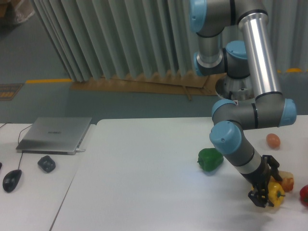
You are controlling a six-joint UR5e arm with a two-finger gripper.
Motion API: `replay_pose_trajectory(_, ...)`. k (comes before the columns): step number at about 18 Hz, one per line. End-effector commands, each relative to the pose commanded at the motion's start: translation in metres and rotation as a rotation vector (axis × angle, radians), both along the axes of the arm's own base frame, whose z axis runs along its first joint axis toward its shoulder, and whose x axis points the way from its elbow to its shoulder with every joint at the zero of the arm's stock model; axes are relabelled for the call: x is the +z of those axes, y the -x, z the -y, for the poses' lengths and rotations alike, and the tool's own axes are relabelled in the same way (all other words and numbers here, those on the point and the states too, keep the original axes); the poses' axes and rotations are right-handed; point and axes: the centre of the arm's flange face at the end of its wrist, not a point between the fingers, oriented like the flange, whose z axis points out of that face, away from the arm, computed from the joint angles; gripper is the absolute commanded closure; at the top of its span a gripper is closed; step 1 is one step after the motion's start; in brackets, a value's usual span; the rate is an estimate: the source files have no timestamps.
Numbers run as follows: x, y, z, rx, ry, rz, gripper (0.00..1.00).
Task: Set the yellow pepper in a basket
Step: 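Close the gripper around the yellow bell pepper, then lift the held yellow pepper and carry it away from the table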
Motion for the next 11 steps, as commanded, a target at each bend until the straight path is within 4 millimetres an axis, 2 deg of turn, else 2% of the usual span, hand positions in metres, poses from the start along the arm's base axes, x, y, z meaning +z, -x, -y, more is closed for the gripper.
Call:
replay_pose_trajectory(2,0.002,-0.001,-0.001,0.004,-0.004,-0.003,0.43)
replay_pose_trajectory(3,0.001,-0.001,-0.001,0.007,-0.004,-0.002,0.45)
replay_pose_trajectory(7,0.01,0.0,-0.002,0.047,-0.034,-0.024,0.48)
replay_pose_trajectory(11,0.036,-0.004,-0.001,0.091,-0.115,-0.032,0.49)
